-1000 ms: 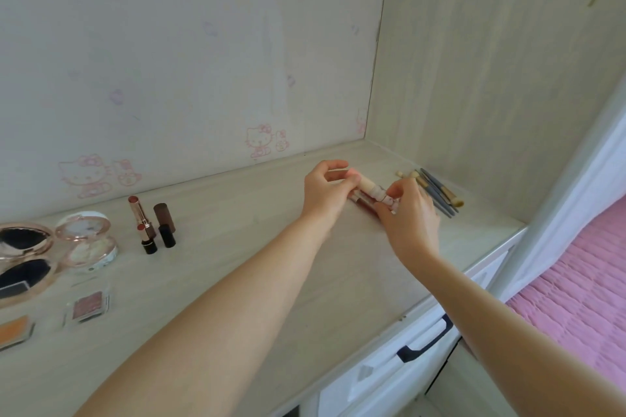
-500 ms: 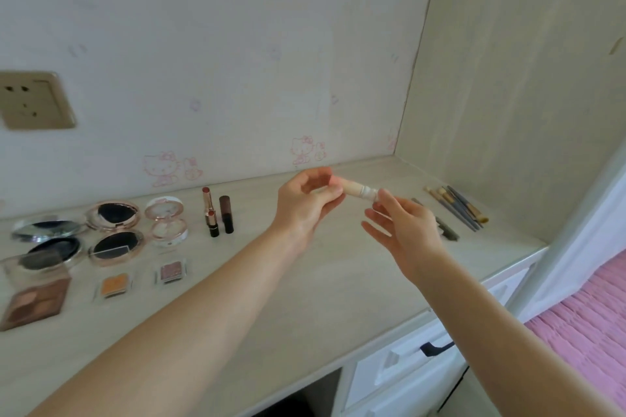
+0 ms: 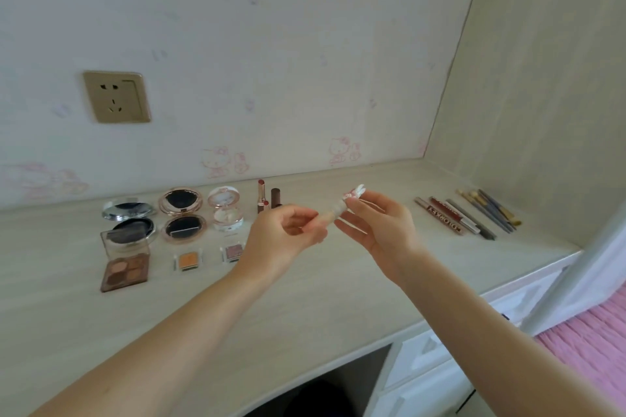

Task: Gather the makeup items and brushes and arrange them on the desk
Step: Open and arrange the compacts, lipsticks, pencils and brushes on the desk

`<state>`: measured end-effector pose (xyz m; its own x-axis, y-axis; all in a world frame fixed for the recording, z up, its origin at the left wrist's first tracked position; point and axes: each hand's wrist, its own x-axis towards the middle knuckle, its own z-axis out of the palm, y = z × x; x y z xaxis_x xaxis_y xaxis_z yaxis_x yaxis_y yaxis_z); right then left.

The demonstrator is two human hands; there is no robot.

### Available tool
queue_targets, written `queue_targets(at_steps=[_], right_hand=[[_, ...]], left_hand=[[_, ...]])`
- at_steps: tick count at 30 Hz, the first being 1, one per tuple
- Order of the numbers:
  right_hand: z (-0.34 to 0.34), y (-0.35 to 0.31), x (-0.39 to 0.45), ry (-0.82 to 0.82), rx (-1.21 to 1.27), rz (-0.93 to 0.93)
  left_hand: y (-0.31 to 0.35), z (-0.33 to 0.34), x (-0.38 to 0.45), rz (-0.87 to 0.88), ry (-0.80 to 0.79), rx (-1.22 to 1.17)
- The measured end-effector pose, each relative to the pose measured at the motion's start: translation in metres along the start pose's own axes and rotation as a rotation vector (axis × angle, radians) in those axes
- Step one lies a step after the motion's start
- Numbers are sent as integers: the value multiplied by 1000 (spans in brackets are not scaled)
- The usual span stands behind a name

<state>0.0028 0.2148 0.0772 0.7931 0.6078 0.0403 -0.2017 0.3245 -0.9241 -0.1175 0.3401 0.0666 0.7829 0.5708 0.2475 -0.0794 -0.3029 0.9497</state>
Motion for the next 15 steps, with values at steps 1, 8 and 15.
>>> queue_targets(at_steps=[1, 8, 15], right_hand=[[7, 3, -2, -28, -23, -12], [64, 43, -18, -159, -99, -12], [103, 78, -35, -274, -250, -56]], left_hand=[[-3, -7, -6, -1, -6, 22], [-29, -54, -43, -5, 92, 169], [-44, -87, -66, 5, 181, 165]])
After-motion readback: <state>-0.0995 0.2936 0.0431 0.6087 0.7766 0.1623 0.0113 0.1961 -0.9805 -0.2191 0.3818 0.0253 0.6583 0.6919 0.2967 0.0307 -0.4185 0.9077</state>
